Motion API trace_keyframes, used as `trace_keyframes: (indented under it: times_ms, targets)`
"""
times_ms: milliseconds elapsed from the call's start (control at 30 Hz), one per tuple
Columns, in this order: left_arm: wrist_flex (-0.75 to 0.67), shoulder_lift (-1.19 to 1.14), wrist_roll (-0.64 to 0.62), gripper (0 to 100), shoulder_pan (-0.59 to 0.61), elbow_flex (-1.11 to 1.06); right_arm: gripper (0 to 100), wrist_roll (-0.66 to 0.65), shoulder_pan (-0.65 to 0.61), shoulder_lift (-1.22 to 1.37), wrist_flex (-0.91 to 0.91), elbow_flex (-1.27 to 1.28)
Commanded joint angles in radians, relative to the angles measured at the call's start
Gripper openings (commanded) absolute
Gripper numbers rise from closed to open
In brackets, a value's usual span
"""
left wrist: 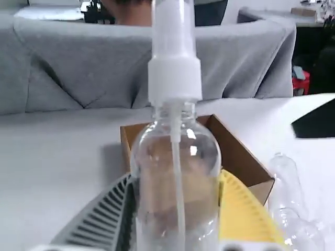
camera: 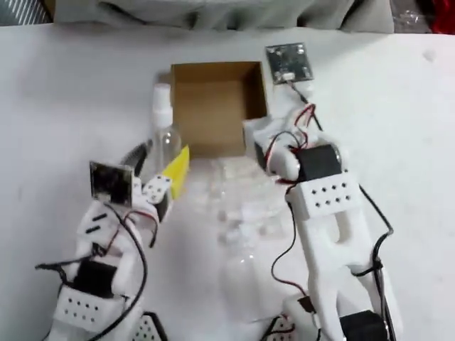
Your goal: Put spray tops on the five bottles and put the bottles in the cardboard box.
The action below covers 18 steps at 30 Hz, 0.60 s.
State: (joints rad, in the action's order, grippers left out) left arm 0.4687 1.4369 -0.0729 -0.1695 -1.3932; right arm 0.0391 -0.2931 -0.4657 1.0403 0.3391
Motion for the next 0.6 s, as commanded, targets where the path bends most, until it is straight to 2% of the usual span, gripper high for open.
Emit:
trace_keyframes:
  times_ms: [0,167,267,367,567]
  targets:
    - [-0.051,-0.171,-0.012,2,0.041,0.121,2.2,-0.011,0.051,0.022,-0.039,-0.02]
    - [-0.224,-0.269,-0.014,2,0.124,0.103,14.0,-0.034,0.097,0.219,-0.031,-0.132]
    - [-0.267,-0.277,-0.014,2,0.136,0.075,11.3,-0.117,0.094,0.351,-0.033,-0.229]
    - [-0.282,-0.277,-0.014,2,0.136,0.063,9.5,-0.123,0.097,0.492,-0.033,-0.35]
    - [-0.288,-0.278,-0.014,2,0.136,0.061,13.3,-0.123,0.097,0.794,-0.033,-0.578]
